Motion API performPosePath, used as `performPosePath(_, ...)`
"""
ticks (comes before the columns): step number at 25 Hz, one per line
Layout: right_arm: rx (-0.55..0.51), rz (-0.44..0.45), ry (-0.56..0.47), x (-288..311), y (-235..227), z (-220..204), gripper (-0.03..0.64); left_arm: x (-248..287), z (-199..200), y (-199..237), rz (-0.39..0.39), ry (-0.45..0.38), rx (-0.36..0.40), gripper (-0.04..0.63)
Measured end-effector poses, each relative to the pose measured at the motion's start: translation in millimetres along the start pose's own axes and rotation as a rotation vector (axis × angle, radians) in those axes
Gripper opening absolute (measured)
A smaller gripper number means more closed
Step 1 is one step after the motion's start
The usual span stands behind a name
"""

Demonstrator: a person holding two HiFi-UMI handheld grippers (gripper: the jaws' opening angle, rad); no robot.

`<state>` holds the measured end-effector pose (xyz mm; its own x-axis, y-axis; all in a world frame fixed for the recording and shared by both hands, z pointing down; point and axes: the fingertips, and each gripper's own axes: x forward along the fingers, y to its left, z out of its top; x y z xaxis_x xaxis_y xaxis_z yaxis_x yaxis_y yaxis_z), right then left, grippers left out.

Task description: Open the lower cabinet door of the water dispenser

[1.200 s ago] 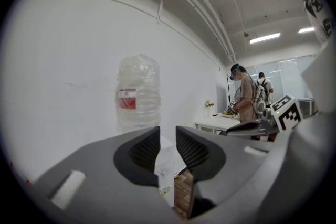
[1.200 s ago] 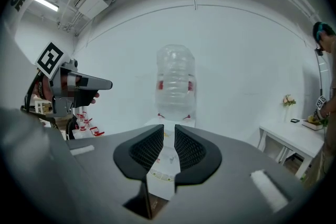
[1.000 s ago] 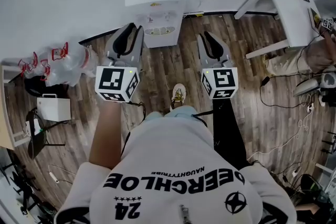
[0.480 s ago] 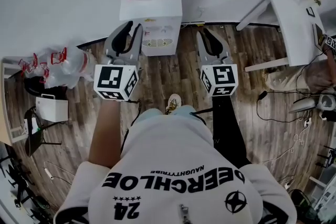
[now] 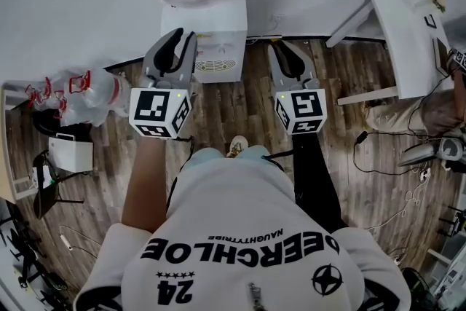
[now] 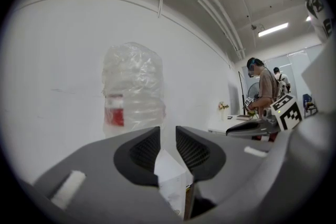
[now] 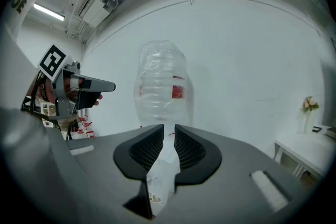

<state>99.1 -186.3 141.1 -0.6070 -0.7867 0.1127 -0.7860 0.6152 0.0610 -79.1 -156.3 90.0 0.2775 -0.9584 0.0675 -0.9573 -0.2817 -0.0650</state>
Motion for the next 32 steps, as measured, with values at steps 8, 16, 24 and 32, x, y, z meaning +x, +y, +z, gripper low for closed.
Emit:
performPosePath(8,0.014,-0.004,-0.011,-2.0,-9.8,1.5,0.047,3.3,1.8,-6.3,-0.001,0.001,0.010,0.097)
performPosePath(16,0.001,0.000,-0.004,-8.7,-10.5,-2.3,0.047,3.4,3.5,-13.6,-0.012,-0.001,0.024,0.097)
performPosePath(24,0.002,-0.010,0.005,-14.9,-16.7,-7.3,0.047,4.6,0.1,-23.9,-0.032,0.004,0.029,0.097)
performPosePath(32,0.006,-0.012,0.022,-16.2,-12.7,-15.8,0.048,6.1,-6.0,-30.2,-0.064,0.018,0.013,0.097)
